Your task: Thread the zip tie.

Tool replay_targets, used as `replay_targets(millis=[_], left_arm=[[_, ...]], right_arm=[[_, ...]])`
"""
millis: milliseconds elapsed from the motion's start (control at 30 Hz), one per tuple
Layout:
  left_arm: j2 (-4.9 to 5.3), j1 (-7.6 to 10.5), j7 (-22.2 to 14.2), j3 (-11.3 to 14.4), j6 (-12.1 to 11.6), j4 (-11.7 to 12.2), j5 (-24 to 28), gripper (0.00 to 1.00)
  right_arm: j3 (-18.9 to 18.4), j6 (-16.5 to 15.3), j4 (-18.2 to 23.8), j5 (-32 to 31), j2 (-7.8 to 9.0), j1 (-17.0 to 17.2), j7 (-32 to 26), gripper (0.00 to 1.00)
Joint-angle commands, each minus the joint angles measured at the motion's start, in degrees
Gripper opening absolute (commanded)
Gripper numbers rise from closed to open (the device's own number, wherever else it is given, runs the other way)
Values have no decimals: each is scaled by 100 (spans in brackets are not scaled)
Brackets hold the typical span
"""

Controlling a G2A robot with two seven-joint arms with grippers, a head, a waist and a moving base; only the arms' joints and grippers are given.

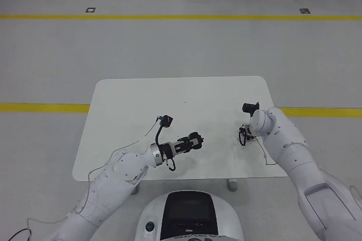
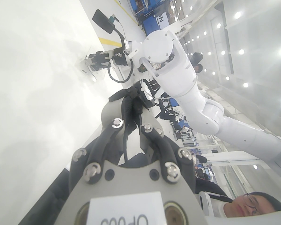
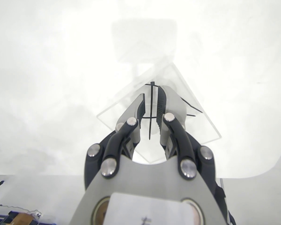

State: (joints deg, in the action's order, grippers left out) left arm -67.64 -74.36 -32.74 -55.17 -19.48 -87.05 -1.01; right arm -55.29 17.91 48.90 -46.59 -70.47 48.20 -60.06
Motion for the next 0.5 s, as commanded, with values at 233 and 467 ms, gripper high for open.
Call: replay_targets(millis=[233, 467], left_arm=[[0, 0, 0, 0, 0, 0, 0, 0], [0, 0, 0, 0, 0, 0, 0, 0]], right_arm=[[41, 22, -165, -3, -61, -61, 51, 2], [35, -6, -228, -19, -89, -111, 71, 0]])
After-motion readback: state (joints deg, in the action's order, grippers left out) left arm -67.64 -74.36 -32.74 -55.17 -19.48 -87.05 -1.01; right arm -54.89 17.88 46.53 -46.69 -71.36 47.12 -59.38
